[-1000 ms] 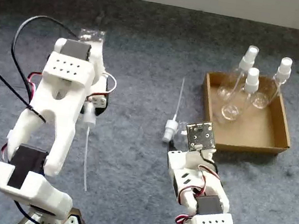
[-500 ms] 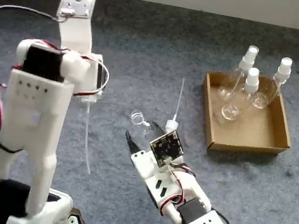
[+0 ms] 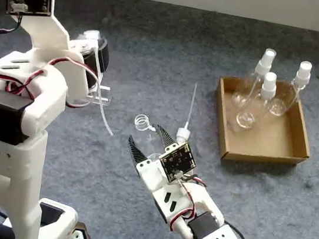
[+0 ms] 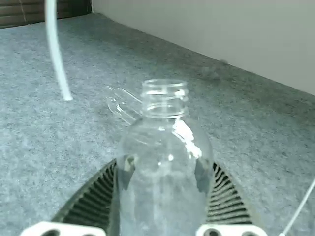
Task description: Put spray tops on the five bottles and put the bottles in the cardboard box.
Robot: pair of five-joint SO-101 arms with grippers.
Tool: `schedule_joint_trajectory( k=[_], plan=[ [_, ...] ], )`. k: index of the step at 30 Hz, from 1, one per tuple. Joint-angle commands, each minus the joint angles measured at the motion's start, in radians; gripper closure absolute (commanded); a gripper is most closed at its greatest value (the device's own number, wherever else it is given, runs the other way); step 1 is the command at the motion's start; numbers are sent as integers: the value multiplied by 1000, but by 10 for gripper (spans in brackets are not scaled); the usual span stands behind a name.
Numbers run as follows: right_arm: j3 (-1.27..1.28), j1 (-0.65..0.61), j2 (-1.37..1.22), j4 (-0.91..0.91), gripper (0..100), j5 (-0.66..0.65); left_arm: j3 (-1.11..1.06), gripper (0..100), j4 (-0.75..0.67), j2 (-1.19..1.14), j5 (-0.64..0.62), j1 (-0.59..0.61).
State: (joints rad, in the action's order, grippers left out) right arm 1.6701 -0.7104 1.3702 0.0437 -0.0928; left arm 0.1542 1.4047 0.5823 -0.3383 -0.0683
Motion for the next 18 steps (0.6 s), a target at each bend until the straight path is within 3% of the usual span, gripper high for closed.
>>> schedule_joint_trajectory(
  k=[1,7,12,18],
  plan=[
    [114,-8,18,-24,906,2,-88,996,-175,54,5,-39],
    [117,70,18,-25,906,2,-245,996,-368,186,12,-197],
    [120,114,18,-30,906,2,-386,996,-560,251,14,-208],
    [120,117,18,-30,906,2,-490,996,-678,257,14,-203]
  ],
)
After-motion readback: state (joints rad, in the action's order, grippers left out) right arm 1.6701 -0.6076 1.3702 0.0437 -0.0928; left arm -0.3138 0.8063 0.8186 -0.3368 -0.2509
